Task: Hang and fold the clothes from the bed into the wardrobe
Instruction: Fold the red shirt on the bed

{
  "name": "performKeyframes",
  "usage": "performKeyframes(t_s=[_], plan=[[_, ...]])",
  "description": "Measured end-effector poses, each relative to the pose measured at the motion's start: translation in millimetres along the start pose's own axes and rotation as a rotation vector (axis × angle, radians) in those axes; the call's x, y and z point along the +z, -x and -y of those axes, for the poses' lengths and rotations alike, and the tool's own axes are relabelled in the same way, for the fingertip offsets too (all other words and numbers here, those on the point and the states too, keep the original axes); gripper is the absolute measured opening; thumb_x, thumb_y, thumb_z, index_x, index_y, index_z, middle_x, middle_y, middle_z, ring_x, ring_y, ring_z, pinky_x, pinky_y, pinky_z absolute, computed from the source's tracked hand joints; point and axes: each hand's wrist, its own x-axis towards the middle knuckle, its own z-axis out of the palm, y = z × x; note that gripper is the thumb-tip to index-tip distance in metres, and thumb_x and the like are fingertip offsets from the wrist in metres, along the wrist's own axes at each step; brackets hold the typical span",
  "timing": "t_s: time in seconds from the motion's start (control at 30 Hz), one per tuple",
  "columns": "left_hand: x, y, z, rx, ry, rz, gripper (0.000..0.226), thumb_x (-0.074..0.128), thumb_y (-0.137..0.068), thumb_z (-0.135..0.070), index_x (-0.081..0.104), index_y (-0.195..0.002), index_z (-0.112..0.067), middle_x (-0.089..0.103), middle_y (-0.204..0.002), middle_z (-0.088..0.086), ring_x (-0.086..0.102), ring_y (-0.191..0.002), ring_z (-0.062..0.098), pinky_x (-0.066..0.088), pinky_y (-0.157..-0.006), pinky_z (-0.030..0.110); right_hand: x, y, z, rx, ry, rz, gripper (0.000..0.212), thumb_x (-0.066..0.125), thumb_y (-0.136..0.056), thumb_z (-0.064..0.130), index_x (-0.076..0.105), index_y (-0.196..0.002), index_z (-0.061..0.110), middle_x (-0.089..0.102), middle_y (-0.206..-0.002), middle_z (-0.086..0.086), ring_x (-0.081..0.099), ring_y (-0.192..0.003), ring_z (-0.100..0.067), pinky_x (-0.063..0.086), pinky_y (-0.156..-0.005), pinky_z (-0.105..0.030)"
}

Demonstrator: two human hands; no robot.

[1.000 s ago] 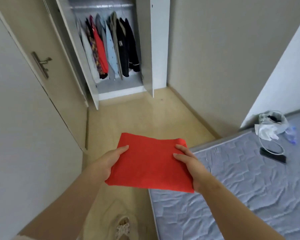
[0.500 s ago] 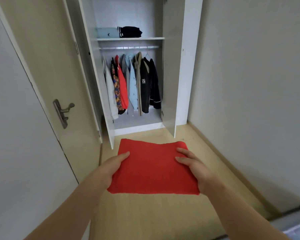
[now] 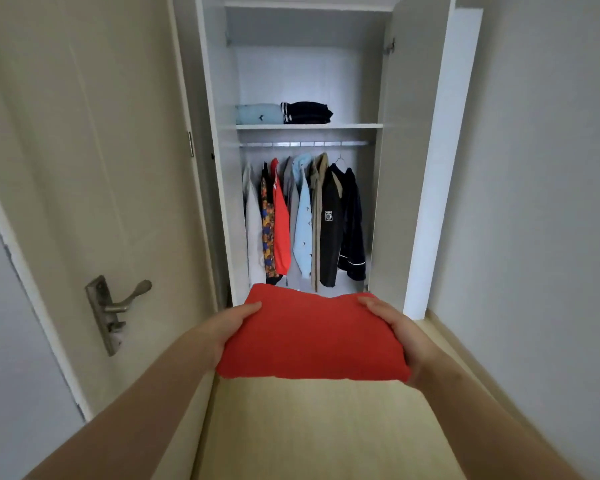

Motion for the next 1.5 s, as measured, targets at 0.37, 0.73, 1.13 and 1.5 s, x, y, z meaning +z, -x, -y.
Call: performKeyframes(t_s=[0.37, 0.73, 1.13, 1.5], plan=[[7, -173, -155, 0.120, -0.006, -0.055, 0.033, 0.066, -0.083, -0.038, 0.064, -0.089, -0.005, 0.069, -0.073, 0.016, 0.065, -0.072, 0.033, 0.051, -0.061, 0.037, 6, -206, 116, -0.088, -0.179, 0.034, 0.050, 0.066, -0.076, 0.021, 0.054, -0.122, 0.035, 0.063, -0.110, -0.007, 0.063, -0.093, -0.030, 0.055, -0.058, -0.038], [26, -389, -295, 0.169, -0.096, 0.087, 0.029, 0.060, -0.089, -0.034, 0.065, -0.088, -0.005, 0.069, -0.074, 0.014, 0.062, -0.071, 0.028, 0.050, -0.067, 0.034, -10, -428, 205, -0.131, -0.040, -0.034, 0.024, 0.052, -0.084, 0.007, 0.068, -0.090, 0.023, 0.067, -0.090, -0.009, 0.061, -0.074, -0.027, 0.050, -0.057, -0.034], [97, -575, -503, 0.333, -0.006, 0.334, 0.027, 0.060, -0.087, -0.035, 0.066, -0.091, -0.009, 0.071, -0.066, 0.008, 0.068, -0.052, 0.020, 0.054, -0.046, 0.030, -46, -629, 374, -0.329, -0.257, 0.004, 0.019, 0.047, -0.088, 0.010, 0.060, -0.079, 0.021, 0.069, -0.061, 0.001, 0.066, -0.049, -0.016, 0.053, -0.044, -0.028], [204, -673, -632, 0.555, 0.269, 0.446, 0.023, 0.070, -0.064, -0.028, 0.071, -0.079, -0.012, 0.070, -0.071, 0.003, 0.067, -0.059, 0.017, 0.056, -0.058, 0.027, -121, -755, 535, -0.493, -0.201, 0.108, 0.019, 0.046, -0.090, 0.013, 0.060, -0.081, 0.022, 0.067, -0.060, 0.005, 0.064, -0.047, -0.011, 0.053, -0.045, -0.022]])
